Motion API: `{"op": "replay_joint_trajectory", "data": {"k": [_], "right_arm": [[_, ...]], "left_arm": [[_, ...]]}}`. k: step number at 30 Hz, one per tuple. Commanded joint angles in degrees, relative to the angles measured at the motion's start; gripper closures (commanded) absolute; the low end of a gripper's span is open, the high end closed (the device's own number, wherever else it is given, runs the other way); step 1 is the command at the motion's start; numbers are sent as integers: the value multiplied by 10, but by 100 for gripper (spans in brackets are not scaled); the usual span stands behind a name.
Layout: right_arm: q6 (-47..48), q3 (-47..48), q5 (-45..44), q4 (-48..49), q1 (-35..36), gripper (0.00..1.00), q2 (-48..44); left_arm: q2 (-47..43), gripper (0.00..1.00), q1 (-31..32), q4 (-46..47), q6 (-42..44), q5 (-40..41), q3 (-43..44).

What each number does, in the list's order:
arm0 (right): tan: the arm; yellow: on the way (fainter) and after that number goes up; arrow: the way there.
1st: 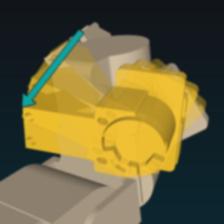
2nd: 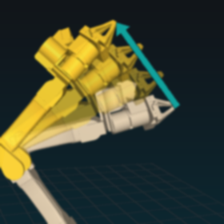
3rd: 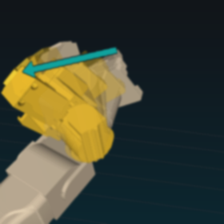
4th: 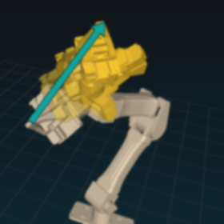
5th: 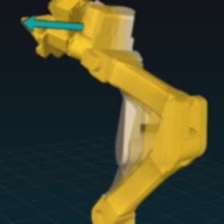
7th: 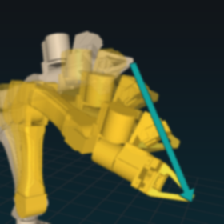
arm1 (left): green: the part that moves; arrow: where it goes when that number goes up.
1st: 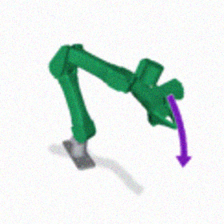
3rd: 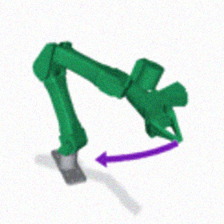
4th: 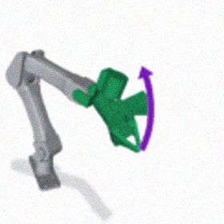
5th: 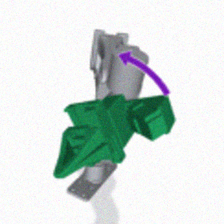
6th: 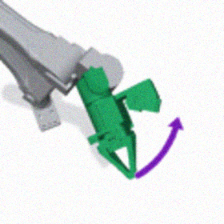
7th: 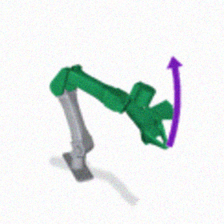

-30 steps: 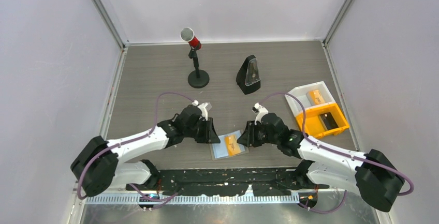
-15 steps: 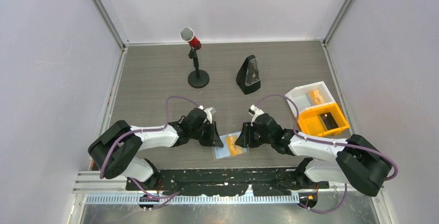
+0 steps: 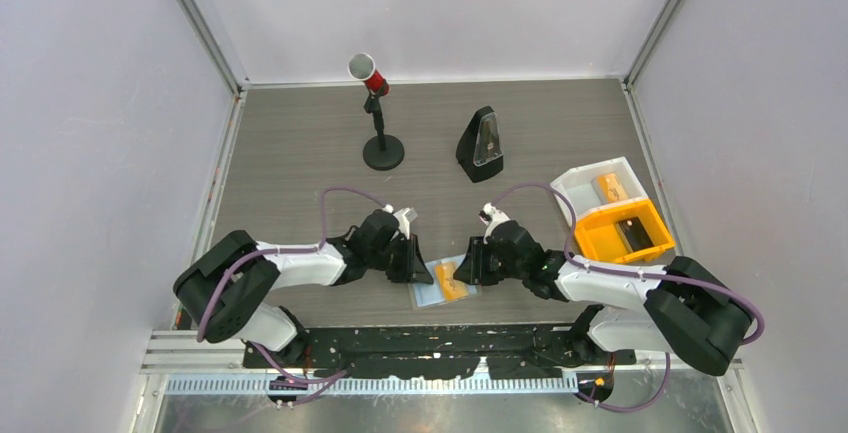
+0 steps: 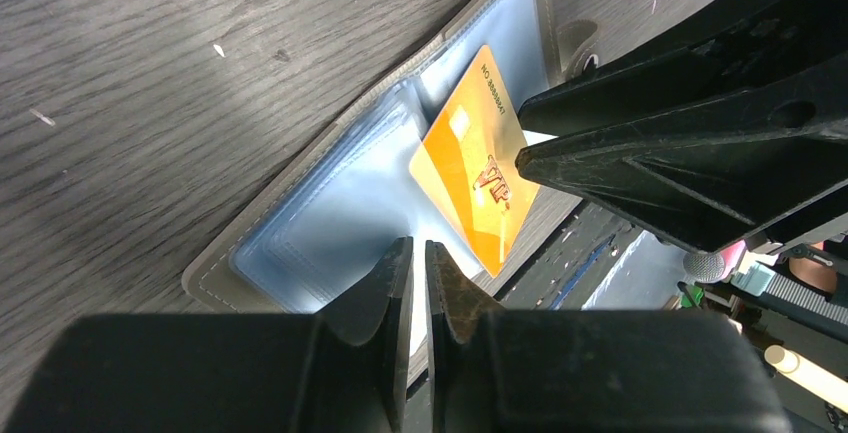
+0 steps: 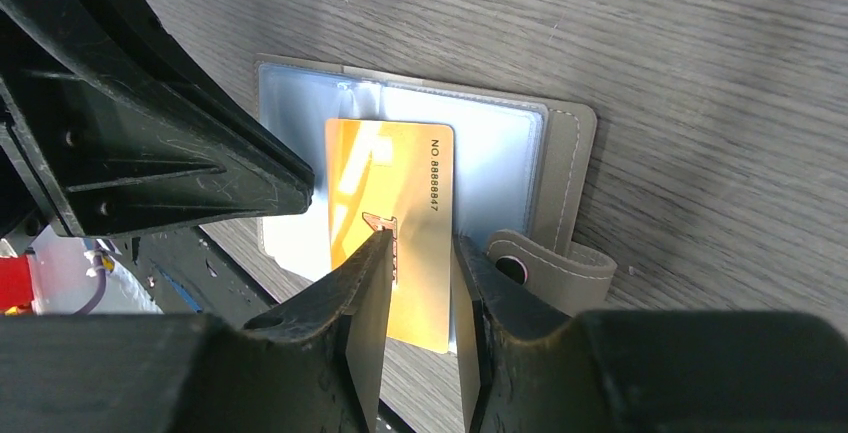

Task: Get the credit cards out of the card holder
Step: Pick up the credit card from the card holder.

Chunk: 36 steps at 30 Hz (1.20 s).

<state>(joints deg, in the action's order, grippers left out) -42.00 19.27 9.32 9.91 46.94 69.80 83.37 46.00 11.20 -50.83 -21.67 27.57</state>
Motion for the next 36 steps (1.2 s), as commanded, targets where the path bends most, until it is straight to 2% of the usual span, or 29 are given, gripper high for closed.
{"op": "replay_joint_trajectory", "data": {"k": [1,15,23,28,36], "right_arm": [[-10,-12,14,38,5,64,9],[-81,-58,51,141,4,62,7],[-132,-90,20,199,4,69,-32],[-140,-95,13,220,3,70,-47],[-145,-95,11,233,3,73,-37]], "left_arm": [[14,88,1,-7,4,10,-17],[9,88,1,8,-1,2,-26],[2,88,1,5,-3,2,-30],[-1,88,1,8,-6,1,-34],[-2,88,1,12,-8,1,-37]]}}
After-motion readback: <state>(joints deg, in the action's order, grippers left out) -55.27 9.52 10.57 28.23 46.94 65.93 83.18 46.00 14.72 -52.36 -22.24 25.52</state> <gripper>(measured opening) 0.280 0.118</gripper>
